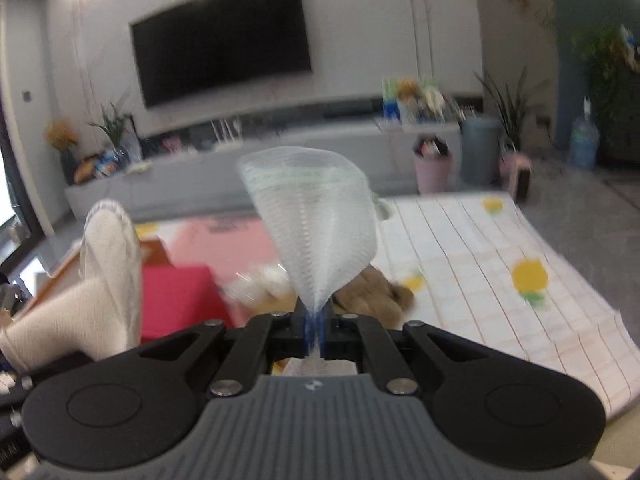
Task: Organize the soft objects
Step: 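Lift the terry mitt and mesh bag toward the orange box with both grippers, then lower the terry mitt into the box and open the left gripper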
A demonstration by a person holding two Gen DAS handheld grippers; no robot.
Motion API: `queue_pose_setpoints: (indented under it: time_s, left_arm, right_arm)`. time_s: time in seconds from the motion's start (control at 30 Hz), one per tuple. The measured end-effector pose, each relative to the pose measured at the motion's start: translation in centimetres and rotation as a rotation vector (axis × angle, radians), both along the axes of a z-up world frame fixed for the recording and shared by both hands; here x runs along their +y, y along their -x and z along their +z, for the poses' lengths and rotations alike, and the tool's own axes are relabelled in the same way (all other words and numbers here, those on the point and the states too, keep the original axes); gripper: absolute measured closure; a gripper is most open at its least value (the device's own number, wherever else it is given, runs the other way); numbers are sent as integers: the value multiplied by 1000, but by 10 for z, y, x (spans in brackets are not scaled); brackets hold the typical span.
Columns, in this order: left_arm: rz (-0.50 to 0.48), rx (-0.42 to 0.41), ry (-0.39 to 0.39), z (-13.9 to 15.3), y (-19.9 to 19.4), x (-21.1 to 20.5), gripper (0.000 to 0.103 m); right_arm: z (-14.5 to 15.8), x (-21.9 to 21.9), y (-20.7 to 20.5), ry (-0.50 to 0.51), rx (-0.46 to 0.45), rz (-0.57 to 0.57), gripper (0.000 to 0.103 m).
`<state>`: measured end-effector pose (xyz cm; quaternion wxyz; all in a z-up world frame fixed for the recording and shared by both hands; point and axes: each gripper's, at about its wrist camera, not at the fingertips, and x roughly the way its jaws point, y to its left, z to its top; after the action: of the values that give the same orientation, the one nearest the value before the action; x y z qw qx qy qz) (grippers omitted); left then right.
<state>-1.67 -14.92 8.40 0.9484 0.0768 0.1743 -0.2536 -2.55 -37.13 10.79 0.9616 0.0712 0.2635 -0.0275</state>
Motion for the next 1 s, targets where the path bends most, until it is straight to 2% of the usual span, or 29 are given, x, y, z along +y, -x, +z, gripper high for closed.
queue_pose_setpoints:
  time_s: [0.1, 0.23, 0.33, 0.43, 0.57, 0.67, 0.83, 1.0]
  left_arm:
    - [36, -49, 33, 23, 4, 35, 79]
    - [116, -88, 98, 41, 1, 84, 79]
    - [166, -77, 158, 42, -10, 114, 79]
    - [209, -77, 162, 36, -24, 130, 79]
    - [319, -81, 169, 24, -39, 151, 79]
    - [324, -70, 155, 10, -56, 151, 79]
    - [339, -10, 108, -13, -85, 147, 79]
    - [366, 74, 38, -30, -97, 155, 79]
  right_arm:
    - [26, 43, 4, 52, -73, 27, 102]
    - [55, 94, -1, 35, -134, 85, 101]
    - [69, 131, -8, 49, -137, 142, 101]
    - [76, 163, -16, 71, -144, 194, 100]
    - [67, 192, -32, 65, -139, 227, 100]
    - [52, 207, -45, 64, -115, 250, 100]
    - [19, 227, -73, 75, -16, 289, 100]
    - [-2, 233, -99, 42, -2, 298, 100]
